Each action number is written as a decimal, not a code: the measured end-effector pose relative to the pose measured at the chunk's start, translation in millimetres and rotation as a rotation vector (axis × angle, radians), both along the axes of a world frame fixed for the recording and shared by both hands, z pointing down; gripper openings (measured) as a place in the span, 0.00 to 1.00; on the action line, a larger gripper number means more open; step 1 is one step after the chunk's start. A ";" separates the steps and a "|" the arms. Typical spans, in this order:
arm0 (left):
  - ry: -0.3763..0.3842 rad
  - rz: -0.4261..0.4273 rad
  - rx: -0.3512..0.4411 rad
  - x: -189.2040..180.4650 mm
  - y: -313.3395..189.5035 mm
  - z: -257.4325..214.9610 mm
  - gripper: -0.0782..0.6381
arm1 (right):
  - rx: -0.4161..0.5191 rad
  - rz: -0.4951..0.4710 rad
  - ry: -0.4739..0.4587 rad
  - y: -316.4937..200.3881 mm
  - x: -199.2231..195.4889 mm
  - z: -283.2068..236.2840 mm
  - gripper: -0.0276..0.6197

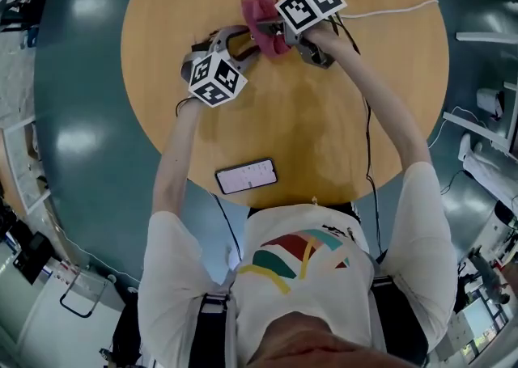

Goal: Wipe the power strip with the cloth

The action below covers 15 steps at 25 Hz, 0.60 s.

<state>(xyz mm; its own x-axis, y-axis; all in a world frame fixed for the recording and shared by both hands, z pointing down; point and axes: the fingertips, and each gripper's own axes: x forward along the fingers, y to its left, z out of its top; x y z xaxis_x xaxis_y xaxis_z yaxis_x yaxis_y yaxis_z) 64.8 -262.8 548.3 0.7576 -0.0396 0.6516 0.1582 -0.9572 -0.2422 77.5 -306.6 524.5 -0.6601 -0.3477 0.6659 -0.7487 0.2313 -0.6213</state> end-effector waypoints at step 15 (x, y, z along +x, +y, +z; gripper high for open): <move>0.010 0.032 0.036 2.3 4.0 -5.0 0.42 | -0.008 0.018 0.041 11.7 17.7 -3.5 0.10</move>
<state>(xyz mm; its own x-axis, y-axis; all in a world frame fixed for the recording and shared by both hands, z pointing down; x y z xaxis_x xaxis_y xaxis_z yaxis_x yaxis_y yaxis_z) 67.2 -258.8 543.2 0.7656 -0.0386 0.6422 0.1856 -0.9425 -0.2779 95.2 -294.8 521.0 -0.6256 -0.3540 0.6952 -0.7777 0.2126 -0.5915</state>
